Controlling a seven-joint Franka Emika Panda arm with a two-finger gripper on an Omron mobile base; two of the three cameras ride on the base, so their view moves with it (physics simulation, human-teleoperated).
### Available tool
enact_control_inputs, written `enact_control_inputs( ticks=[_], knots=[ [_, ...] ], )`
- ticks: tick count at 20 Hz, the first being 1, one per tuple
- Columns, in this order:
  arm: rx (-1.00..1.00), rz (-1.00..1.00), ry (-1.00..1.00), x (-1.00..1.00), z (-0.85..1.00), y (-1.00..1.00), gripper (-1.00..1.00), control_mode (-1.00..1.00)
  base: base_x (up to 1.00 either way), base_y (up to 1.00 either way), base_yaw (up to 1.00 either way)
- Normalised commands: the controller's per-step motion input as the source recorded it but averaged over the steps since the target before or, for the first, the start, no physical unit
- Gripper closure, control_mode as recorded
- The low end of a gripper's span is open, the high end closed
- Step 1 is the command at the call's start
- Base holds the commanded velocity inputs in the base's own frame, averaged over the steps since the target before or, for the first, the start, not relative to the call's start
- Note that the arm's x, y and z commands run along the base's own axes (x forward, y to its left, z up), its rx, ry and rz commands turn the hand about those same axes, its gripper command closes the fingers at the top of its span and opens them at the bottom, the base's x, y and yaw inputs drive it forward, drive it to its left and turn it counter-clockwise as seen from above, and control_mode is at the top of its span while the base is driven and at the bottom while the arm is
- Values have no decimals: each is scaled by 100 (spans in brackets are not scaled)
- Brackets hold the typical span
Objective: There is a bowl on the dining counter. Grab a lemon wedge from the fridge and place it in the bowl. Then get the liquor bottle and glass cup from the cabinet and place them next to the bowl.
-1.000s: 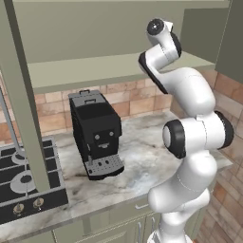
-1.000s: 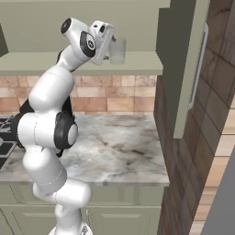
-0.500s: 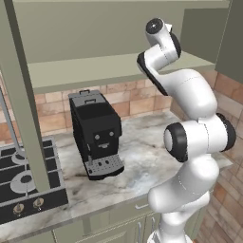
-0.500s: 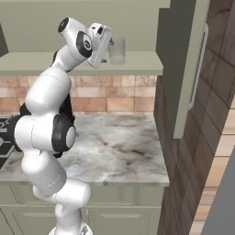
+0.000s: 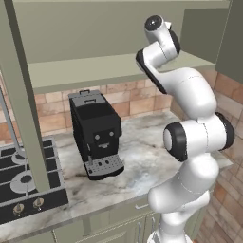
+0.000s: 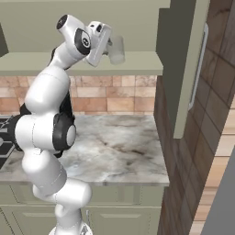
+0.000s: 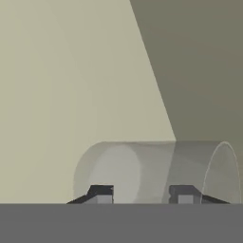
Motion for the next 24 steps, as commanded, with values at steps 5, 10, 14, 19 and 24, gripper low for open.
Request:
enact_control_inputs(
  ticks=[5,10,14,19,24],
  knots=[
    [0,-1,0,-15,0,0,100,-100,0,0,0],
    [0,-5,-3,-75,0,0,100,-100,0,0,0],
    [0,-6,-9,-100,0,5,100,-100,0,0,0],
    [2,-4,-13,-100,0,22,100,-100,0,0,0],
    [10,0,-1,-100,0,47,100,-100,0,0,0]
  ],
)
